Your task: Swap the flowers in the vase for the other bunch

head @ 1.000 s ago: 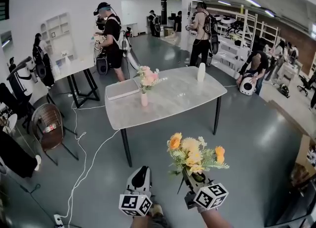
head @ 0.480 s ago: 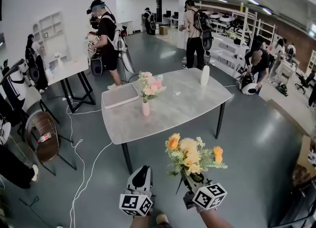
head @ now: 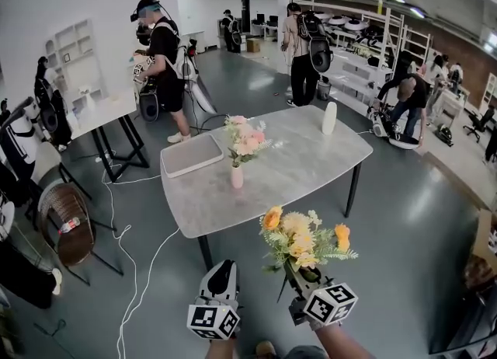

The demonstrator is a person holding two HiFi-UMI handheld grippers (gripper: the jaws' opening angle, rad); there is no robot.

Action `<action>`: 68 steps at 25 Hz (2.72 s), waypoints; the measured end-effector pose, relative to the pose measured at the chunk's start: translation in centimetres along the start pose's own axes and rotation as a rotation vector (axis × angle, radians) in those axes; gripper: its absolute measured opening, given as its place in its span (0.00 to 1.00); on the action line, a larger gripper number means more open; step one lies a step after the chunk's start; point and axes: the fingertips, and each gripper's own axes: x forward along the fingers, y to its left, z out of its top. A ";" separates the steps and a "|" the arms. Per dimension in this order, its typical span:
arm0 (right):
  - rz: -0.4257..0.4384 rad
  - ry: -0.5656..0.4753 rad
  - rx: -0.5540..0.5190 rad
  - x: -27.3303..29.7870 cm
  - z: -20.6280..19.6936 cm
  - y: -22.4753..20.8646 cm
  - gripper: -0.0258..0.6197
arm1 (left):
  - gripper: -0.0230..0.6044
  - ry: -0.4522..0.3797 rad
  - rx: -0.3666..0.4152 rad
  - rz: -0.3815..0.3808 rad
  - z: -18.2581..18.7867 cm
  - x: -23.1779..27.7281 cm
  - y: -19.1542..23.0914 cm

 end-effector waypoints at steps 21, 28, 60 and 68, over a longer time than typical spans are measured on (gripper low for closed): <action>0.006 0.046 0.008 5.4 -0.5 -1.8 0.18 | 0.12 0.025 -0.044 0.039 -1.5 2.9 4.0; -0.028 0.027 0.009 8.1 0.8 -4.4 0.18 | 0.12 0.035 -0.043 0.016 -1.7 7.2 5.3; -0.098 0.038 0.040 20.0 2.3 -12.7 0.18 | 0.13 0.094 -0.052 -0.009 -2.9 20.7 11.1; 0.044 -0.091 -0.123 22.6 5.8 -10.8 0.18 | 0.13 0.084 -0.039 -0.024 -2.7 23.8 12.3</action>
